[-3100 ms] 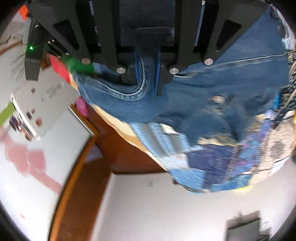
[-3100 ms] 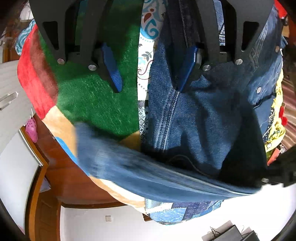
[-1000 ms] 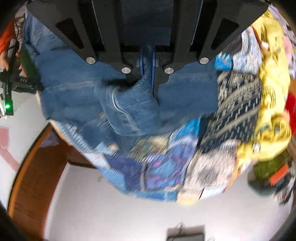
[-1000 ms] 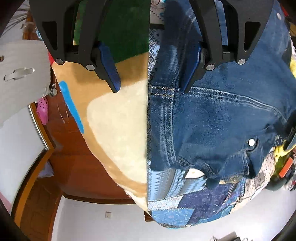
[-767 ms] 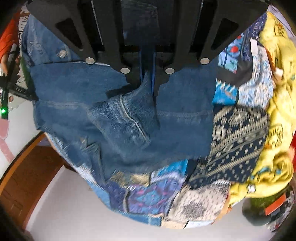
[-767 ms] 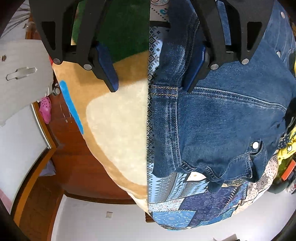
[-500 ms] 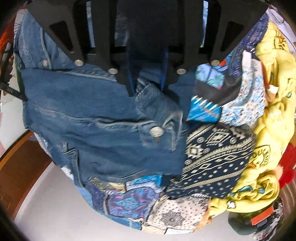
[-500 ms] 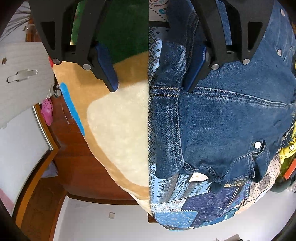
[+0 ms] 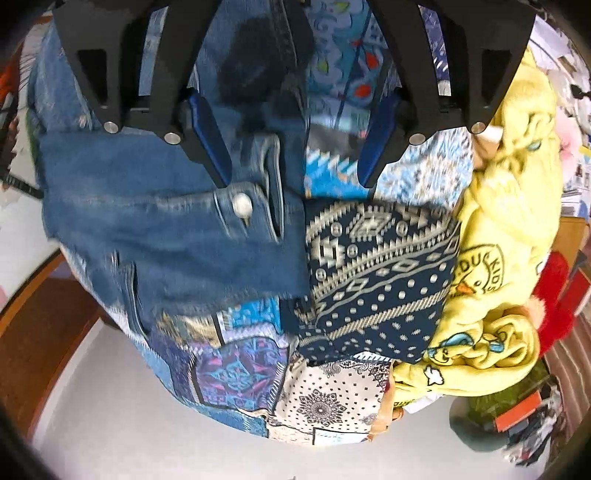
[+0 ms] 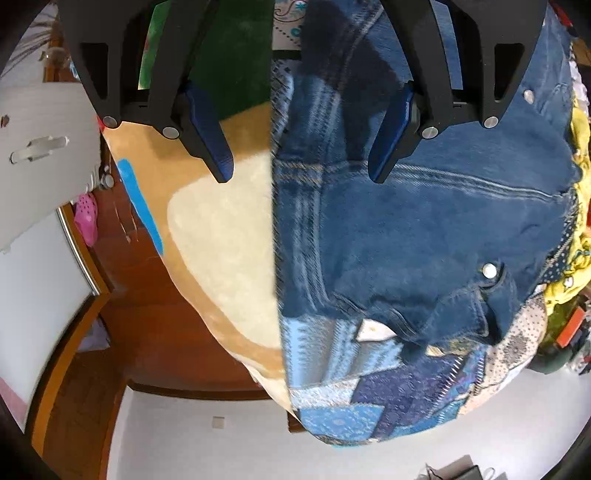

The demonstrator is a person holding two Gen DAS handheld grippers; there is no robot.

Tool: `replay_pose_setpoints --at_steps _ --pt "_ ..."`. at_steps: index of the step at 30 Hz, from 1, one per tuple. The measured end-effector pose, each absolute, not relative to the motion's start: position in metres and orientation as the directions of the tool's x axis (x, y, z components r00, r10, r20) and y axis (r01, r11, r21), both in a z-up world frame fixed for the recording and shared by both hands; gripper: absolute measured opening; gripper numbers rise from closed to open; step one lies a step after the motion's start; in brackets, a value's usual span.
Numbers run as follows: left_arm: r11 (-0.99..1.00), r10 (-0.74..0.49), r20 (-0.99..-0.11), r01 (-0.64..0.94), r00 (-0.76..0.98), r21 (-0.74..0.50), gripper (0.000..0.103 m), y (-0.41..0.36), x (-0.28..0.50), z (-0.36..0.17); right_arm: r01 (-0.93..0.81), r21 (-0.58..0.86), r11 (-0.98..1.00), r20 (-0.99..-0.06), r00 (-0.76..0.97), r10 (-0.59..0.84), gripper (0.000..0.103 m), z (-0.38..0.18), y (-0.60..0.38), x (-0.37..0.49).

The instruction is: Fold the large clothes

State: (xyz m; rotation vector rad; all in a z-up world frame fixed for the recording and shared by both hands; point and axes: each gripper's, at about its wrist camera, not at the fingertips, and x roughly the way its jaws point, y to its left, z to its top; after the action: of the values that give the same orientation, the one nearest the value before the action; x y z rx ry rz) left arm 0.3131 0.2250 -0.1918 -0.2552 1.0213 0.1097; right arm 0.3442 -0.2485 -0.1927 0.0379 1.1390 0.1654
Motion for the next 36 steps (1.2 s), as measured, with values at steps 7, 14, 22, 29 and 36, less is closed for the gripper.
replay_pose_setpoints --at_steps 7,14,22,29,36 --pt "0.919 -0.146 -0.857 -0.252 0.495 -0.302 0.070 0.254 0.370 -0.222 -0.113 0.156 0.981 -0.874 0.446 0.190 0.072 -0.186 -0.244 0.366" --pt "0.907 -0.195 -0.882 -0.263 0.428 -0.328 0.059 0.263 0.417 -0.267 -0.112 0.152 0.982 -0.888 0.421 0.185 0.072 -0.199 -0.242 0.383" --pt "0.978 -0.109 -0.875 -0.108 0.471 -0.180 0.007 0.228 0.422 -0.254 -0.123 0.152 0.981 -0.901 0.390 0.189 0.040 -0.215 -0.239 0.395" --pt "0.990 -0.016 -0.834 -0.106 0.551 -0.088 0.004 0.217 0.413 -0.211 -0.127 0.183 0.975 -0.882 0.417 0.220 0.012 -0.194 -0.241 0.404" --pt "0.992 0.023 -0.776 -0.110 0.631 -0.060 0.003 0.212 0.407 -0.161 -0.234 0.123 0.965 -0.816 0.530 0.232 0.010 -0.148 -0.214 0.405"
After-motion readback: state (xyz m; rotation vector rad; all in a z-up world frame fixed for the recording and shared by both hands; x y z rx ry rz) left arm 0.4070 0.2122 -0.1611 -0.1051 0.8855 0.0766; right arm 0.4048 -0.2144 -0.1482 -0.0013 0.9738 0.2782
